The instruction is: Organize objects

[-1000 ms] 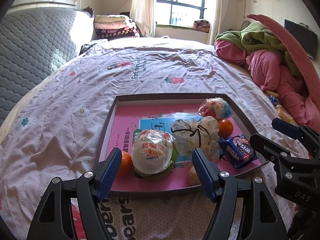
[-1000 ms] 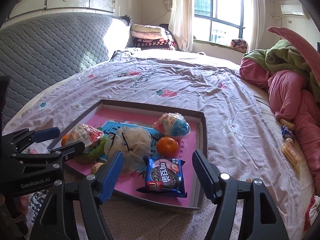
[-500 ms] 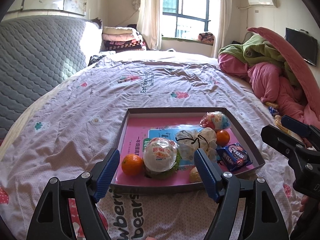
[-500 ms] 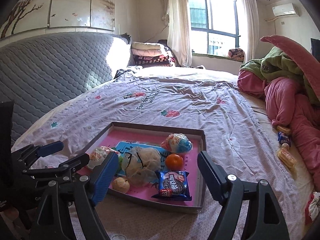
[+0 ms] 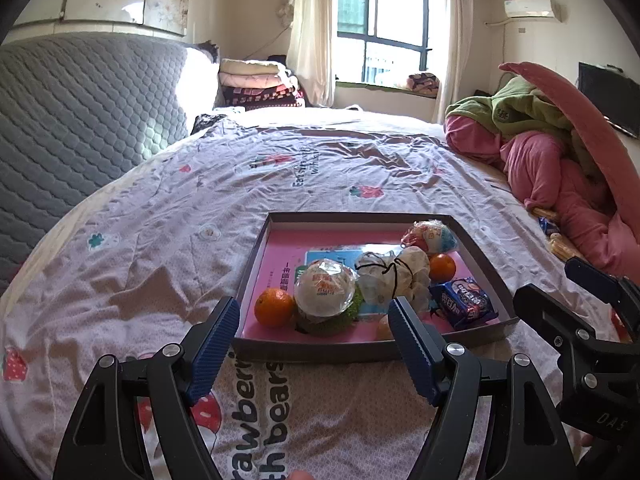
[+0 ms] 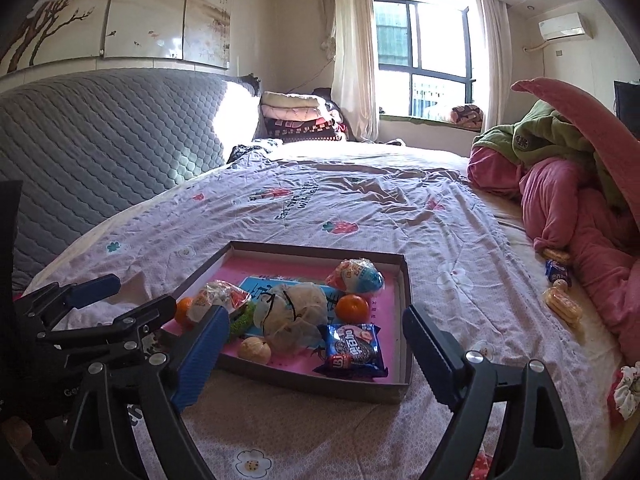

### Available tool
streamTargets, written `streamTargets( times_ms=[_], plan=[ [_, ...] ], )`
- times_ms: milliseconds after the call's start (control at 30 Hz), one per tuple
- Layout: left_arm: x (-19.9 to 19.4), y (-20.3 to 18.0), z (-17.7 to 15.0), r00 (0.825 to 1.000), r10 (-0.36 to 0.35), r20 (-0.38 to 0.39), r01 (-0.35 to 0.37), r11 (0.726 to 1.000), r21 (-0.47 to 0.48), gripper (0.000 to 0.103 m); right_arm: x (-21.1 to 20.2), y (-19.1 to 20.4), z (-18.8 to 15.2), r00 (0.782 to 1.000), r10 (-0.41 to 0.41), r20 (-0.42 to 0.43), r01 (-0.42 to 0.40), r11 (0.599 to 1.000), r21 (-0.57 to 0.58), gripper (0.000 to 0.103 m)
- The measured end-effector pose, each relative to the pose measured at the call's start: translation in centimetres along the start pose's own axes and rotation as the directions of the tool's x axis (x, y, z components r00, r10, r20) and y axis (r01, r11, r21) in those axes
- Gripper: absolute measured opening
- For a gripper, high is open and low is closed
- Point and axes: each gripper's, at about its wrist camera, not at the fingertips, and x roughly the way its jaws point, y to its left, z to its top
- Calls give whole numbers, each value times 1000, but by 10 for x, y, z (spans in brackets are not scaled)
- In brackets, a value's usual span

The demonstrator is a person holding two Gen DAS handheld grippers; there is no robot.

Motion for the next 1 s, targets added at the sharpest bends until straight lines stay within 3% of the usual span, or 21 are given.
streamTargets(
  times_ms=[233,433,1000],
  plan=[
    [-2,-1,-13,999,16,-27,-16,1000,8,78,-8,3,-13,1000,3,9,-3,1000,2,88],
    [0,-1,-24,999,15,-50,-15,1000,6,78,-14,-2,-20,999,16,42,-19,996,85,88],
    [3,6,-57,998,37,-54,-37,999,-9,78,-4,5,-57,999,-19,-42,22,998,56,88]
  ],
)
